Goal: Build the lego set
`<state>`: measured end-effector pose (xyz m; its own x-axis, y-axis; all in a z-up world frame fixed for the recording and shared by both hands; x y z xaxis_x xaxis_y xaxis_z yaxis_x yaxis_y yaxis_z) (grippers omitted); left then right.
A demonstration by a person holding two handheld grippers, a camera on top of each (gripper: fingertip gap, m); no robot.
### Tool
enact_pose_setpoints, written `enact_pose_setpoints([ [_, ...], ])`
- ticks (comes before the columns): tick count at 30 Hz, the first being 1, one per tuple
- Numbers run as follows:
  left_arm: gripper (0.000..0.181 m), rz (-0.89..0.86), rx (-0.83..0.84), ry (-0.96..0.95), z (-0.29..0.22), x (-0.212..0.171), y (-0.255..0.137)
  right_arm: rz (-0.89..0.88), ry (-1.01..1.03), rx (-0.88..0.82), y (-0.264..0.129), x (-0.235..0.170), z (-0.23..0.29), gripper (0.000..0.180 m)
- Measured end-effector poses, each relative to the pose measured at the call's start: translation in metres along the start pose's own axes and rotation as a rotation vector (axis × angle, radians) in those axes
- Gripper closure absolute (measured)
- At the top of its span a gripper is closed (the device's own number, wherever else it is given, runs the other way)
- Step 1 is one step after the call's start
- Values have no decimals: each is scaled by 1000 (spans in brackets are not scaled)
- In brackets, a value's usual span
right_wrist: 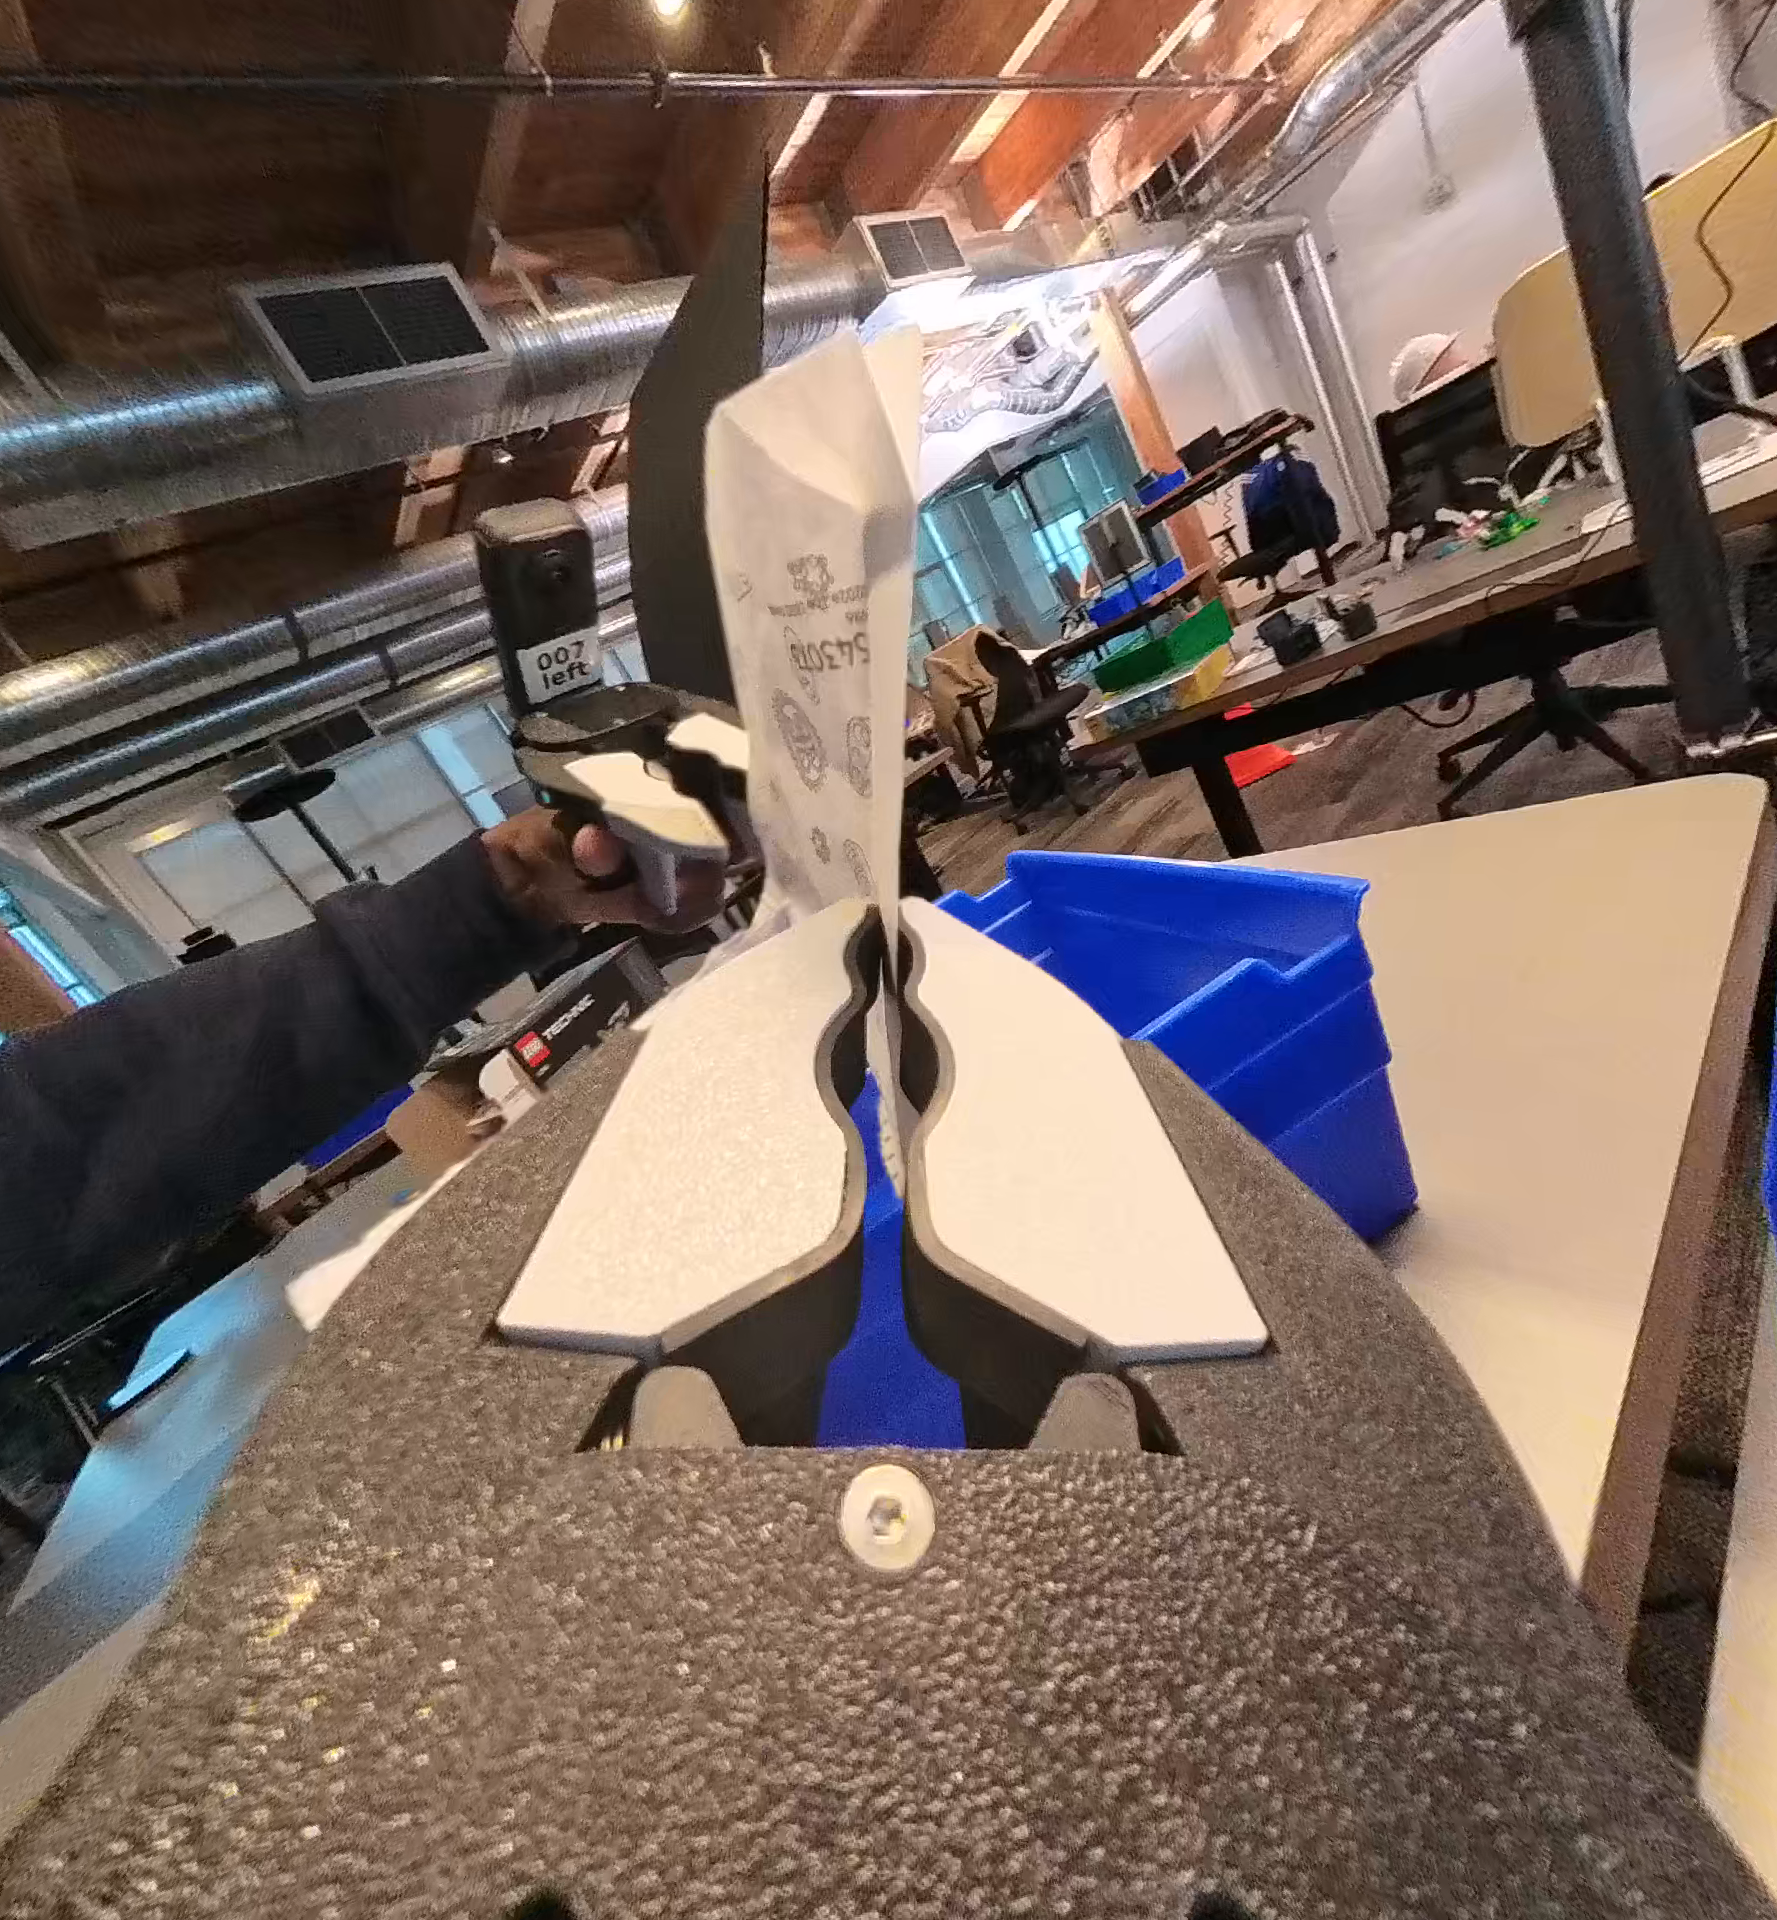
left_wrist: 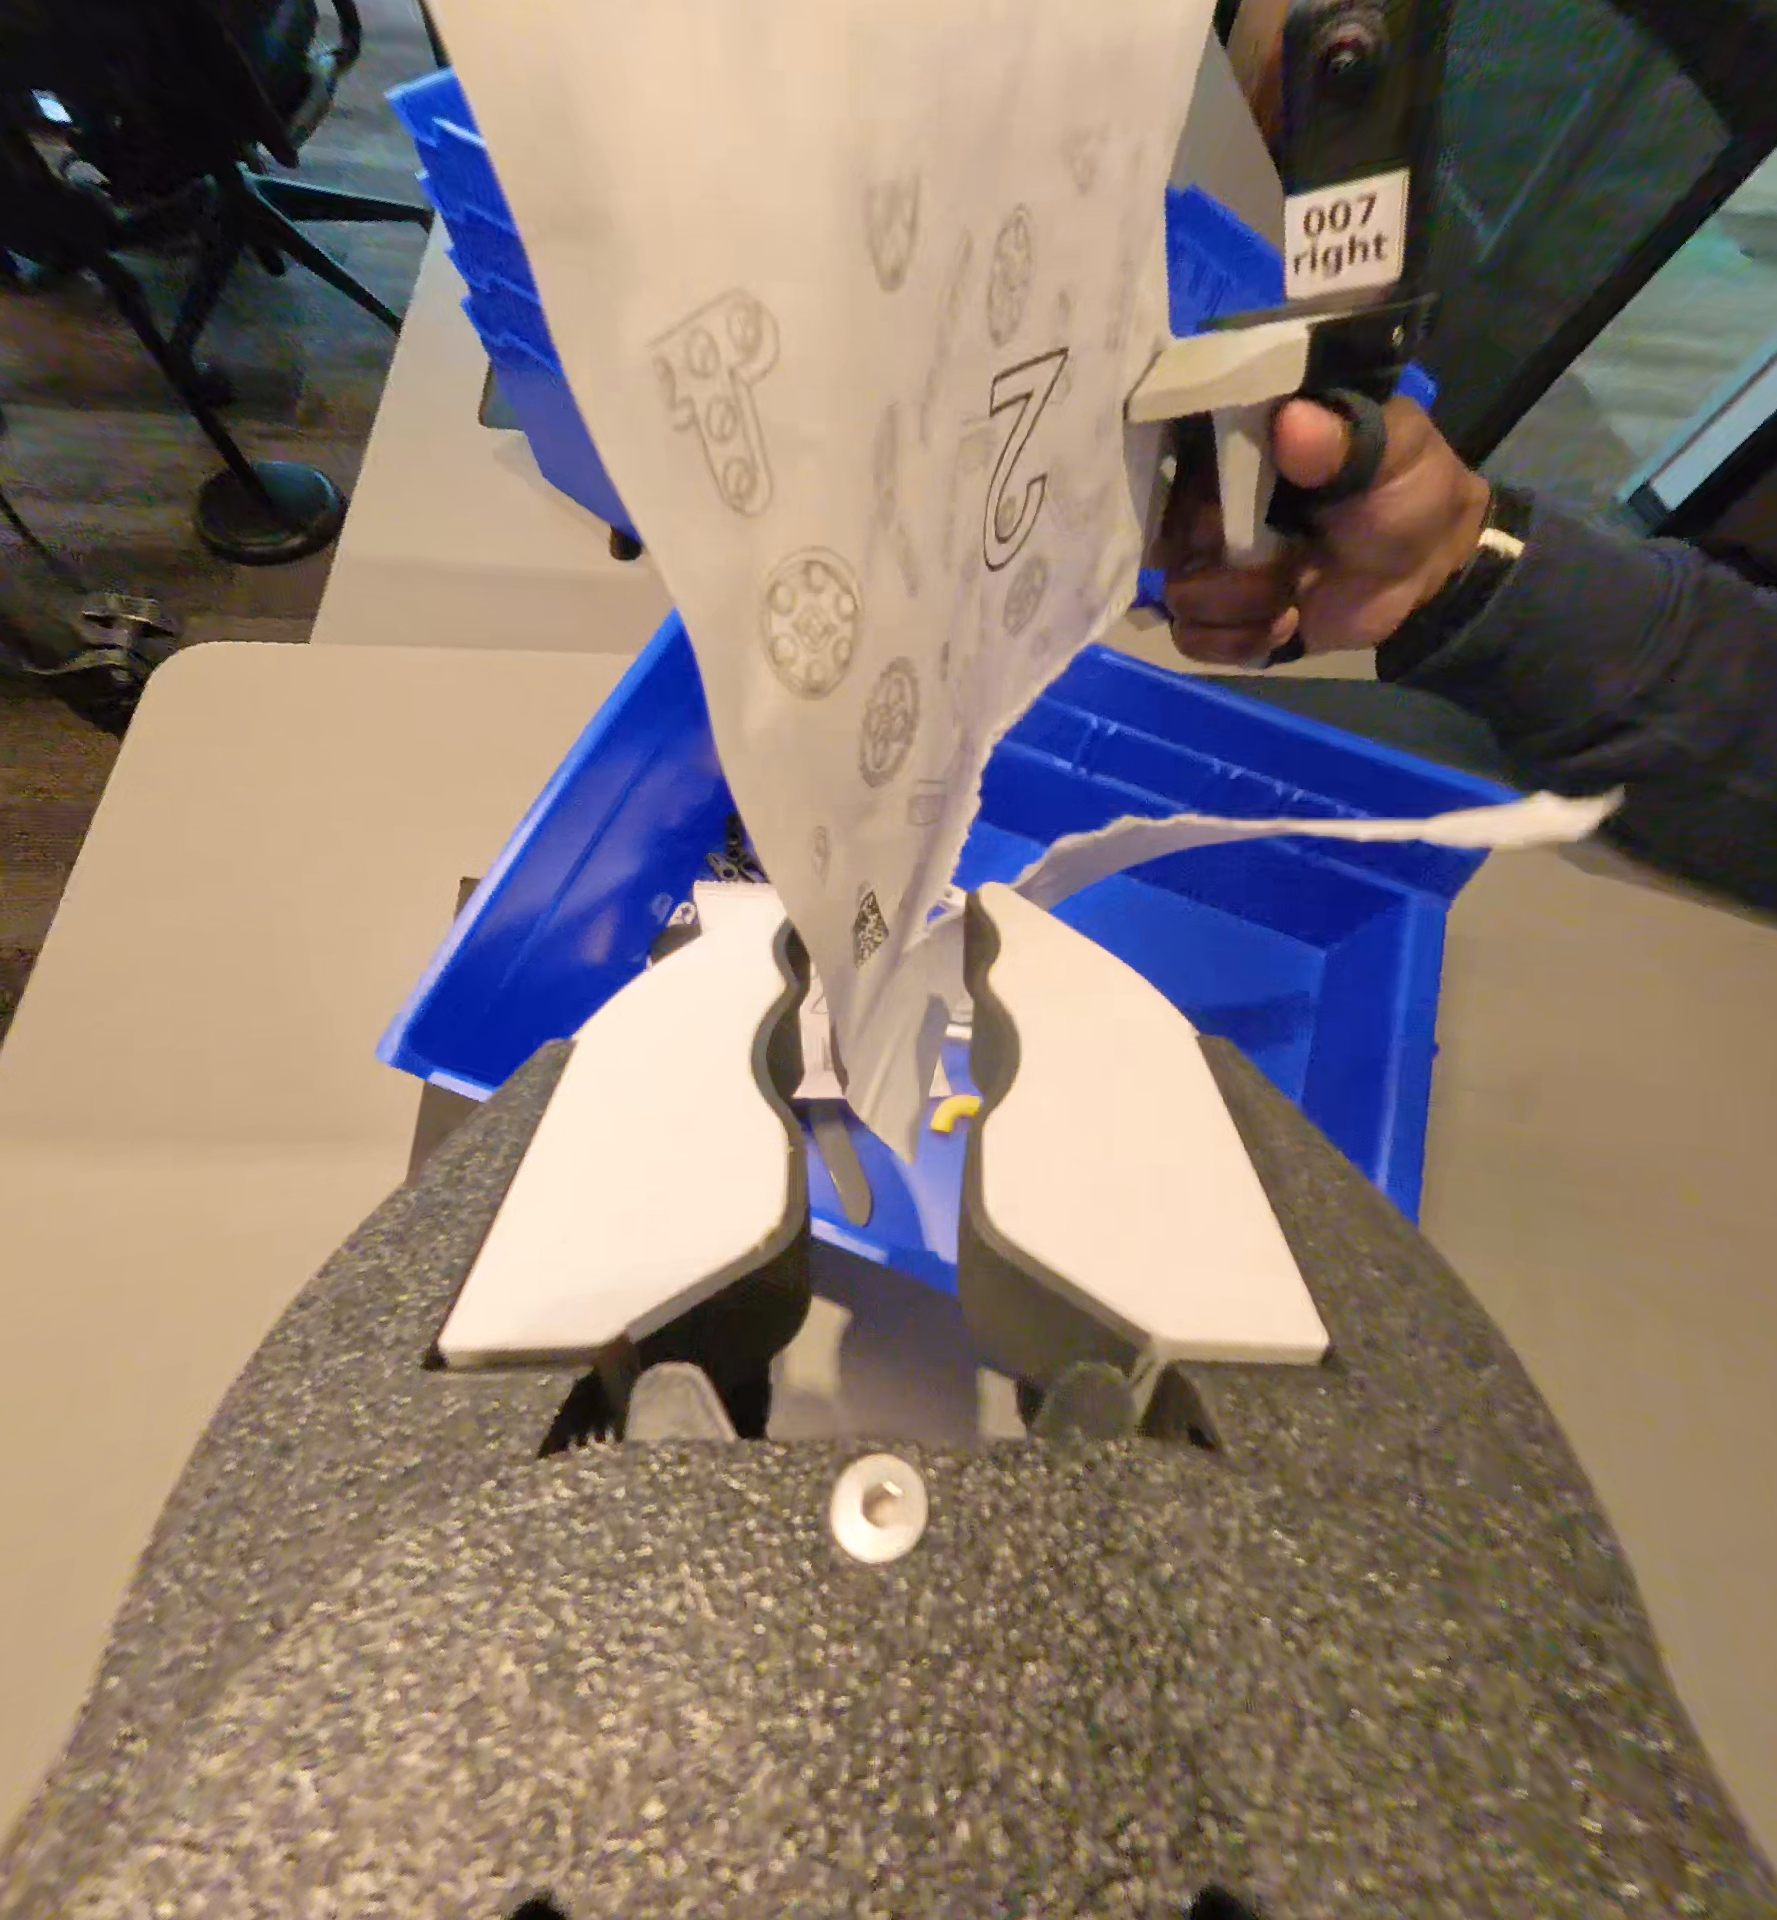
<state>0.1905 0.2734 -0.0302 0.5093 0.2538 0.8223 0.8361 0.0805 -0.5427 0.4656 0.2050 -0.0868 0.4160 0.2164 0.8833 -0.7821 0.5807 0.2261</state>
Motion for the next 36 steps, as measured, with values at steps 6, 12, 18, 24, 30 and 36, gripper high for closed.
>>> enact_pose_setpoints([
  [6,164,51,28,46,-2,-4,3,53,-35,6,9,-6,4,180],
  [12,174,-51,-9,36,-6,7,-3,-32,23,18,2,0,1,180],
  [18,168,-24,33,49,-2,2,0,-36,34,26,5,0,2,180],
  [24,168,-20,26,15,-2,-1,3,-20,40,5,2,2,2,180],
  [30,156,-56,14,13,-5,1,0,7,-22,47,1,1,8,179],
  [36,166,-119,3,42,-9,5,-5,52,-131,60,1,-3,12,180],
])
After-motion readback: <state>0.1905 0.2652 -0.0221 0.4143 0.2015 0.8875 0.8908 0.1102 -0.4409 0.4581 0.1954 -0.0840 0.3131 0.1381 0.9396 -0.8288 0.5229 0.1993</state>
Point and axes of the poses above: each gripper's, where its closed fingertips meet, y out along the fingers, x out of its top, z = x × y across the jaws, the point moved 7 cm from there along -y, back along the fingers, and after that the axes turned 5 degrees about -y, right-handed, at the moved point
